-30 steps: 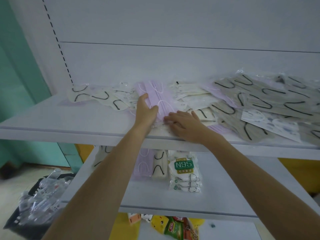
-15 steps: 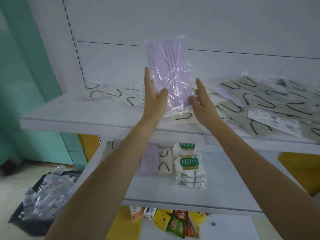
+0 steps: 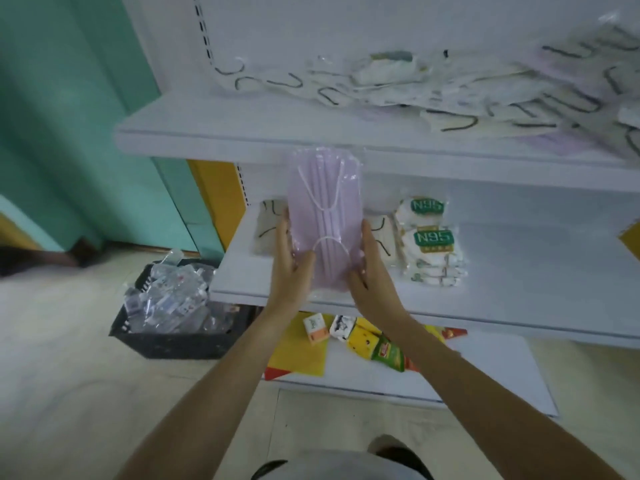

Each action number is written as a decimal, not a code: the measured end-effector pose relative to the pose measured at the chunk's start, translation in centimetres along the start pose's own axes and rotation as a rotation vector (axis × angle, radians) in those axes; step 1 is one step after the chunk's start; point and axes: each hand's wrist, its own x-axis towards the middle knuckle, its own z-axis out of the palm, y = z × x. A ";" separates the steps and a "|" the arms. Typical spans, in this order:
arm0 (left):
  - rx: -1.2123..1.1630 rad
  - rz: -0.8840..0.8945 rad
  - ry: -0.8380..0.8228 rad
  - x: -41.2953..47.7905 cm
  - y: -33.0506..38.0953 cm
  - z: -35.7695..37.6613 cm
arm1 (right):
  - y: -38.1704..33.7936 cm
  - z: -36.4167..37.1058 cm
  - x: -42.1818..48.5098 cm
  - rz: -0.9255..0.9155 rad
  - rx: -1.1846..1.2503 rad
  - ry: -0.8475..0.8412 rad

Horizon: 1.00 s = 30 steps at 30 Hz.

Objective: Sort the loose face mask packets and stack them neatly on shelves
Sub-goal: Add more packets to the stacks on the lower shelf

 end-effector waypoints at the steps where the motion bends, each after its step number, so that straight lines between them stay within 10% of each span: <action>1: 0.010 -0.048 0.008 -0.6 -1.3 -0.4 | 1.1 1.1 -0.6 0.087 0.041 -0.027; 7: 0.156 -0.530 0.037 2.3 -5.9 -0.4 | 5.7 4.2 0.9 0.644 0.365 -0.076; 15: 0.323 -0.878 -0.409 7.2 -9.8 1.4 | 12.5 3.7 5.9 0.867 0.416 0.126; 30: 0.427 -0.705 -0.184 13.9 -21.3 2.1 | 24.4 4.9 20.4 0.888 0.095 0.119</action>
